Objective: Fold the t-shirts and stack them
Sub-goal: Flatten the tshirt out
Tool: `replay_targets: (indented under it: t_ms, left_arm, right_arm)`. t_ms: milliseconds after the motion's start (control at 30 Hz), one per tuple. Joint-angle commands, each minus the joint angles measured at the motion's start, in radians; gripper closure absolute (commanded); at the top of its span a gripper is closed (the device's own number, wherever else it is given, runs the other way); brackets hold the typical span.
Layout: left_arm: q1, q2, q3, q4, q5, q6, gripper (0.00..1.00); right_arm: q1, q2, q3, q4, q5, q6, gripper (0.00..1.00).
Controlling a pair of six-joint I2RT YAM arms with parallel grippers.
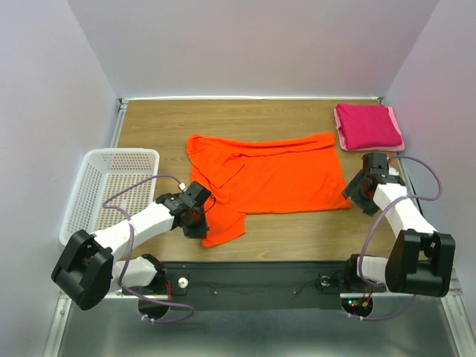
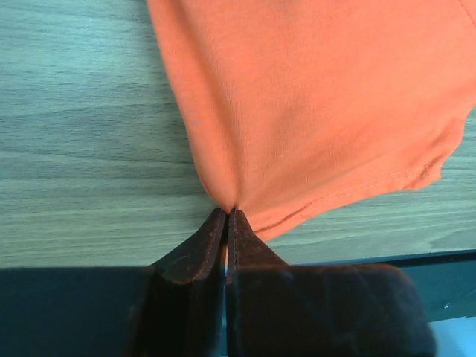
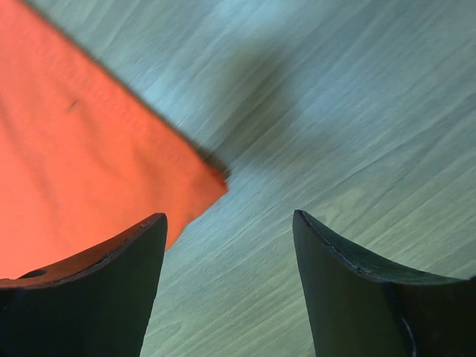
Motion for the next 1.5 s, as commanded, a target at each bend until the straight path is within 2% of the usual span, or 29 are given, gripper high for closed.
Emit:
replay_targets:
  t_ms: [0,167,300,700,800,900,933,1000,1033,1233,1300,1400,1467]
  left_arm:
    - [-0.007,-0.006,0.006,-0.018,-0.009,-0.009,0.93]
    - [-0.007,-0.023,-0.004,-0.011,-0.009,-0.011,0.98]
    - [-0.007,-0.029,-0.004,-0.004,-0.009,-0.003,0.99]
    - [-0.007,-0.023,0.008,-0.003,-0.018,0.018,0.99]
    - [-0.007,-0.029,0.010,-0.003,-0.017,0.023,1.00]
    - [-0.007,-0.041,0.014,-0.010,-0.018,0.023,1.00]
    - [-0.007,-0.055,0.025,-0.017,-0.061,0.015,1.00]
    - [-0.007,-0.072,0.045,-0.050,-0.105,0.006,1.00]
    - [-0.001,-0.099,0.084,-0.072,-0.171,0.003,1.00]
    - [0.072,-0.148,0.207,-0.103,-0.274,0.040,1.00]
    - [0.146,-0.155,0.302,-0.086,-0.306,0.075,1.00]
    - [0.259,-0.116,0.474,-0.031,-0.343,0.220,1.00]
    - [0.298,-0.058,0.644,-0.005,-0.359,0.280,1.00]
  right_arm:
    - [-0.052,0.024,0.001,0.025,-0.013,0.014,0.28]
    - [-0.054,0.082,-0.010,0.089,-0.110,0.040,0.37]
    - [-0.054,0.111,-0.014,0.120,-0.177,0.051,0.45]
    - [-0.054,0.160,-0.086,0.181,-0.174,0.071,0.53]
    - [-0.054,0.171,-0.102,0.194,-0.150,0.073,0.59]
    - [-0.054,0.176,-0.102,0.198,-0.130,0.073,0.71]
    - [-0.054,0.173,-0.100,0.198,-0.121,0.073,0.78]
    - [-0.054,0.167,-0.083,0.198,-0.116,0.073,0.85]
    - [-0.054,0.161,-0.064,0.197,-0.129,0.068,0.98]
    - [-0.054,0.095,0.067,0.188,-0.188,0.065,0.99]
    - [-0.054,0.073,0.127,0.177,-0.192,0.065,0.99]
    - [-0.054,0.055,0.274,0.155,-0.197,0.054,0.99]
    - [-0.054,0.062,0.409,0.148,-0.205,0.045,0.99]
